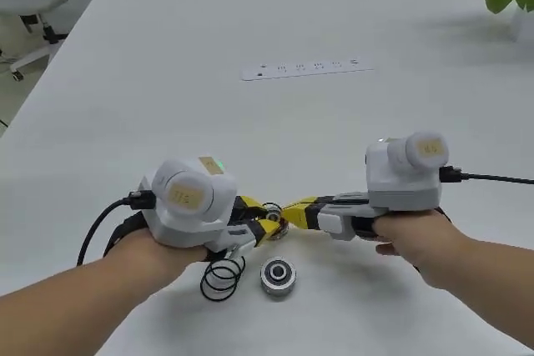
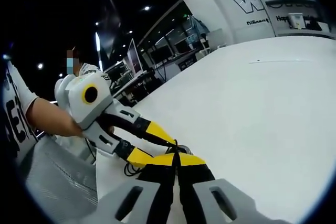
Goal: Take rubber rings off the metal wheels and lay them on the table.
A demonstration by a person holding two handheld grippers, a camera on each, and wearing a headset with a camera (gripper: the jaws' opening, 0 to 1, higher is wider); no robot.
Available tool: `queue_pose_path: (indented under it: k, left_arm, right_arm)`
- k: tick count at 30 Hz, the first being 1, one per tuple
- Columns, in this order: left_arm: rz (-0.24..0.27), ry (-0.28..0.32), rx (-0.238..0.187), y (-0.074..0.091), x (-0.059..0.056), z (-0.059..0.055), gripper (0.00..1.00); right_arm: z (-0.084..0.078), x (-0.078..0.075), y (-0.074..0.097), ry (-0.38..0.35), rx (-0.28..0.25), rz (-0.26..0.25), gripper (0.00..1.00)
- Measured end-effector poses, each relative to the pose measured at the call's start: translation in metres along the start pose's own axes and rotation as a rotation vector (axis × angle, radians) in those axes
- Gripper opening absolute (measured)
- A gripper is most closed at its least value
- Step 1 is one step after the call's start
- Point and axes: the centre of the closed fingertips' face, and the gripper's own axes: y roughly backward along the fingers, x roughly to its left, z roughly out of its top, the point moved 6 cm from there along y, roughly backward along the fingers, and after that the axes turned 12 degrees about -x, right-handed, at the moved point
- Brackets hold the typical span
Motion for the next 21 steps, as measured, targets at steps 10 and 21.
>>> queue_pose_path:
  k: [10,21]
  left_arm:
    - [-0.019,0.038,-0.049,0.021,-0.004,0.005,0.30]
    - [-0.013,0.082,-0.110,0.051,-0.006,0.010,0.44]
  right_arm:
    - [0.005,0.012,0.000,-0.014,-0.017,0.015,0.00]
    - [0.007,0.024,-0.002,-0.031,-0.027,0.046,0.00]
